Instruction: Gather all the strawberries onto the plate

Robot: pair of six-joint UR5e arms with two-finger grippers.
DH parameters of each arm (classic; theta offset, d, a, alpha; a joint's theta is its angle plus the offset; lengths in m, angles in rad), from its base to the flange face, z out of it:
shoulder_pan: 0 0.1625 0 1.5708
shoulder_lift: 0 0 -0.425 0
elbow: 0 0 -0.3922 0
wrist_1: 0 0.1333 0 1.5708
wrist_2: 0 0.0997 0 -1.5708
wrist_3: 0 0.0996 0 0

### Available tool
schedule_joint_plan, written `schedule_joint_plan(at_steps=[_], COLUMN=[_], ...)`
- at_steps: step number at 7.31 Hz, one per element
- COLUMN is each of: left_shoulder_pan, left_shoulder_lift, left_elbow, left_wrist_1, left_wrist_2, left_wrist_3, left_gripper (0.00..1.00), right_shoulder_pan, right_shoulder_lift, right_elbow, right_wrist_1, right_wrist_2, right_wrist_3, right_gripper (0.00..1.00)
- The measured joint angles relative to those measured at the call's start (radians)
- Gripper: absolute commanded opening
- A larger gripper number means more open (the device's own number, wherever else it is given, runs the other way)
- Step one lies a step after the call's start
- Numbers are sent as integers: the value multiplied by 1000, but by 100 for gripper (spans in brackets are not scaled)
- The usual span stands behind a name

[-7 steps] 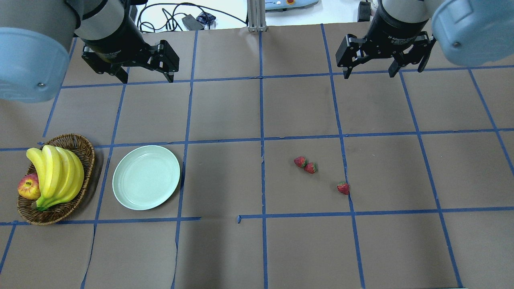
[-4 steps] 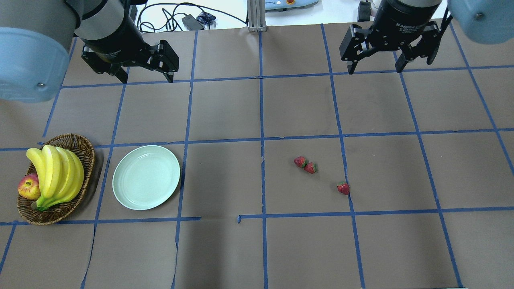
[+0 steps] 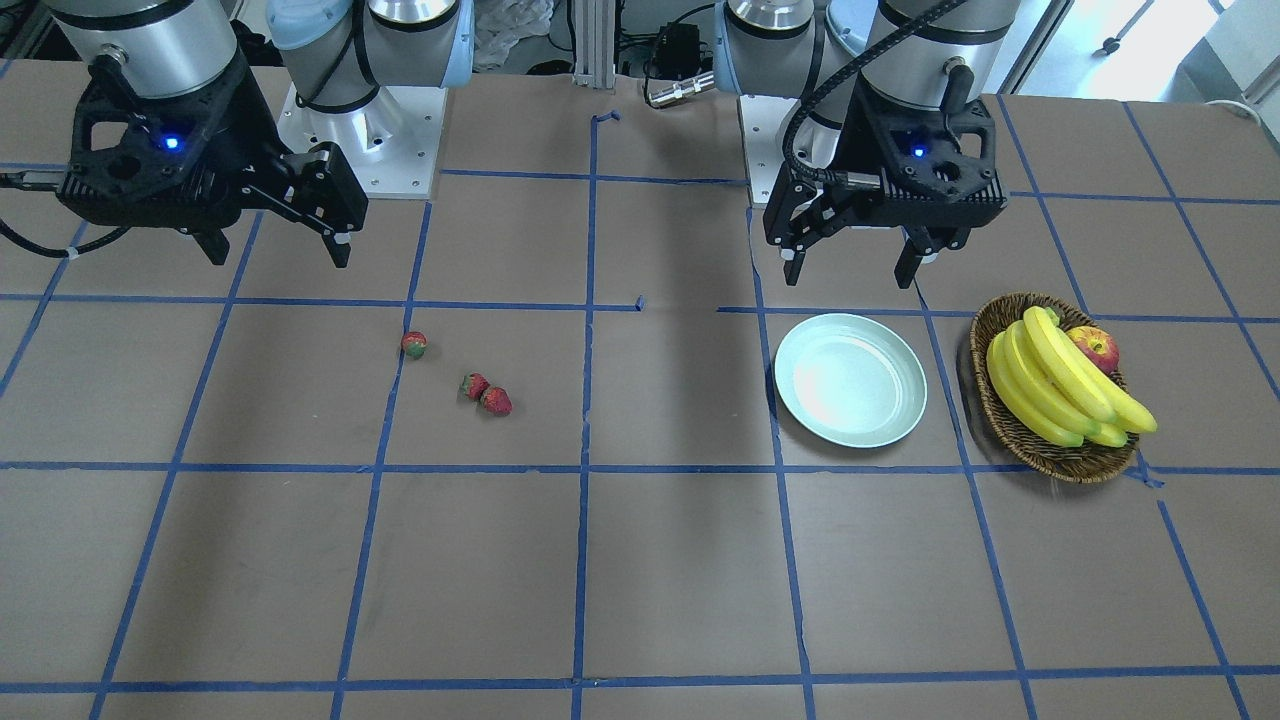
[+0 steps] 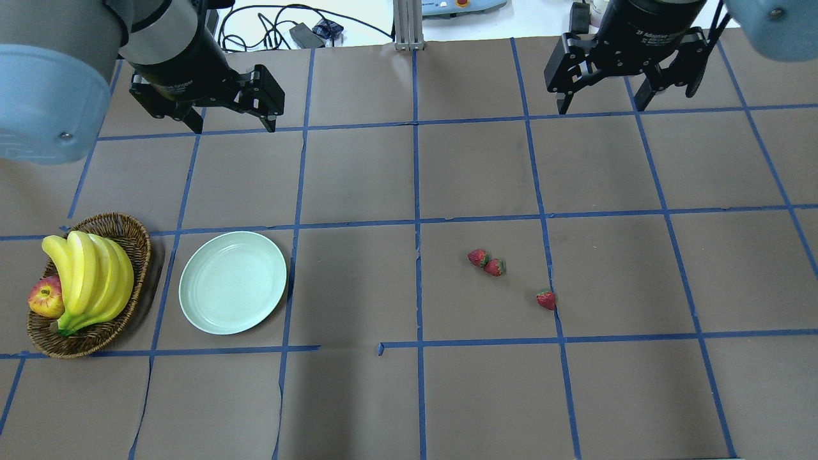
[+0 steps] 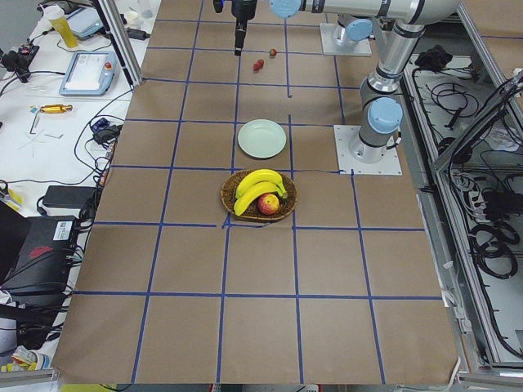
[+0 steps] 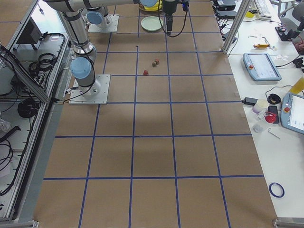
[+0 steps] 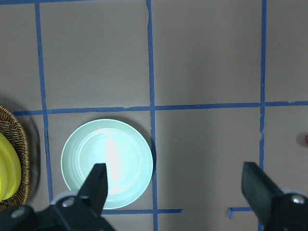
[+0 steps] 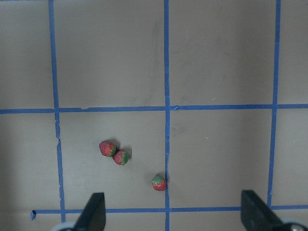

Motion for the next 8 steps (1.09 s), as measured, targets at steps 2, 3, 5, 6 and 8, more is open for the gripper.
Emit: schedule_joint_plan(at_steps=[2, 3, 5, 6, 8], left_shoulder_pan=[0, 0, 0, 0, 0], left_shoulder_lift=[2, 4, 5, 5, 5], left_elbow=[-2, -4, -15, -20, -24], left_wrist_1=[-11, -29, -46, -48, -49], left_wrist_2=[0, 0, 0, -1, -1], left_wrist_3=[0, 4, 3, 4, 5], left_gripper=[100, 100, 100, 100, 100], right_shoulder_pan=[4, 10, 29, 32, 33], right_shoulder_lift=[4, 14, 38, 48, 65], right_elbow=[20, 40, 140, 203, 349], right_wrist_1=[-17, -42, -112, -138, -258], right_wrist_2=[-17, -15, -21, -26, -49], right_wrist_3=[4, 10, 12, 6, 4], right_gripper=[100, 100, 100, 100, 100])
